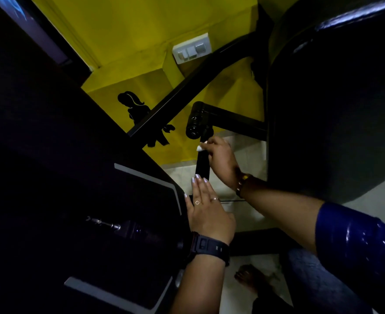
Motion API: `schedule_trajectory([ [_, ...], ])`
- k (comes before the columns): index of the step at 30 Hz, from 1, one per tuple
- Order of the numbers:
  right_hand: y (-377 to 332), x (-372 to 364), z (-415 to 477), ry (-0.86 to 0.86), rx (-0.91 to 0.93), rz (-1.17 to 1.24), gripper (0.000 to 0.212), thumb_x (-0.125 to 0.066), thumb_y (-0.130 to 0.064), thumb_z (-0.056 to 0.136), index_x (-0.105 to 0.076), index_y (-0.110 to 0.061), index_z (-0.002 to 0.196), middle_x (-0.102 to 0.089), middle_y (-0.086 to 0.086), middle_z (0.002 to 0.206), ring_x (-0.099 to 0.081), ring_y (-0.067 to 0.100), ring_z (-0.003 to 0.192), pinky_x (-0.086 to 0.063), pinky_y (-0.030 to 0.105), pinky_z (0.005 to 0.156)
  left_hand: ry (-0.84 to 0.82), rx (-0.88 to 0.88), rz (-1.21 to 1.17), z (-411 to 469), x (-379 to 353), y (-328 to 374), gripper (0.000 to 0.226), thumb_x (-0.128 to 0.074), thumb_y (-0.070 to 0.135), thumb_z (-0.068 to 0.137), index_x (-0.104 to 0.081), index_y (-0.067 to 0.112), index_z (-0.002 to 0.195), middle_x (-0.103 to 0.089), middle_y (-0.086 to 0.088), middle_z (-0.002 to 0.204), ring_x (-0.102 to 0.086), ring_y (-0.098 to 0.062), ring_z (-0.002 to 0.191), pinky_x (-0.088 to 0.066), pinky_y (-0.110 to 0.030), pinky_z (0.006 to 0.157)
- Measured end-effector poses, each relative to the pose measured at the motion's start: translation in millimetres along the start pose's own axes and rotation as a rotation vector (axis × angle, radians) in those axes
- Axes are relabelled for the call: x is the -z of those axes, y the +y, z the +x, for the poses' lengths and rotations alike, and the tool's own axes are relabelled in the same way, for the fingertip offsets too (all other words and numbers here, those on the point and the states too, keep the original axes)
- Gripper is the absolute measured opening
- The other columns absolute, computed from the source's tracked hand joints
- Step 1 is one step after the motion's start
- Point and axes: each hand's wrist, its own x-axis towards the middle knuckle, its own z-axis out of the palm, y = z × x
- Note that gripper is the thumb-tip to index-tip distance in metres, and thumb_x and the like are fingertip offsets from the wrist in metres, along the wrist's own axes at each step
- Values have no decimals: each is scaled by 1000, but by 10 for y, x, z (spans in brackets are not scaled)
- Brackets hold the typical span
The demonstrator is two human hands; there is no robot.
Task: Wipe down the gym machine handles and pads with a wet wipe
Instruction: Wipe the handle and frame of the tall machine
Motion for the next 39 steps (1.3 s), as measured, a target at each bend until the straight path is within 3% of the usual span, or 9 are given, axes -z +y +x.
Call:
schedule_trajectory([
  [7, -336, 79, -720, -67, -30, 105, 42, -48, 15, 78, -72, -2, 108, -62, 14, 101, -58, 35, 99, -39, 23, 86, 61, 79, 7, -417, -207, -45, 94, -38, 44, 96, 33, -2, 137, 48, -19, 137, 41, -25, 131, 20, -47, 114],
  [8, -373, 102, -786, -83, -11, 88, 42, -49, 14, 76, -73, -2, 107, -62, 14, 99, -58, 35, 97, -38, 21, 85, 134, 80, -37, -473, -249, -71, 100, -48, 43, 91, 26, -2, 141, 40, -21, 144, 34, -25, 138, 17, -47, 115],
  [11, -518, 168, -1019, -98, 74, 51, 42, -49, 4, 70, -75, -5, 101, -63, 13, 90, -61, 35, 84, -34, 18, 77, 381, 54, -190, -597, -404, -231, 115, -85, 29, 52, -27, -8, 144, -28, -29, 153, -22, -33, 144, -14, -49, 113],
  [13, -568, 211, -1198, -124, 145, 65, 43, -43, -5, 74, -74, -6, 104, -63, 12, 89, -59, 28, 85, -36, 19, 78, 425, 70, -166, -675, -465, -321, 112, -87, 21, 46, -36, -12, 141, -39, -31, 146, -30, -36, 137, -23, -51, 107],
  [16, -523, 260, -1240, -149, 171, 42, 42, -42, -10, 80, -73, -9, 109, -63, 11, 93, -58, 25, 87, -42, 23, 78, 465, 99, -174, -770, -496, -466, 113, -90, 27, 52, -30, -11, 140, -39, -32, 145, -29, -37, 137, -25, -52, 106],
  [20, -592, 214, -1050, -133, -32, -1, 32, -56, 2, 88, -69, -6, 116, -58, 13, 110, -55, 32, 103, -30, 16, 81, 404, 135, -219, -906, -528, -547, 111, -88, 42, 57, -38, -14, 139, -39, -32, 145, -37, -39, 137, -38, -53, 104],
  [23, -725, 175, -1098, -106, -124, 58, 29, -56, 1, 90, -69, -5, 116, -58, 12, 111, -54, 28, 105, -29, 12, 81, 392, 122, -303, -1003, -503, -567, 114, -75, 43, 78, 0, -7, 147, 0, -26, 156, -1, -32, 145, -14, -47, 114],
  [26, -840, 218, -1323, -115, -81, 40, 31, -59, 3, 85, -71, -6, 113, -61, 12, 110, -56, 27, 106, -35, 17, 84, 285, 103, -470, -1005, -458, -591, 107, -56, 41, 94, 37, 7, 134, 39, -11, 144, 34, -21, 135, 10, -44, 117],
  [39, -1087, 306, -1658, -144, -16, 16, 35, -58, 7, 81, -70, -4, 112, -62, 15, 103, -56, 31, 102, -35, 20, 83, 222, 135, -554, -1005, -374, -540, 98, -55, 18, 94, 25, 3, 148, 26, -15, 158, 24, -31, 146, 3, -50, 119],
])
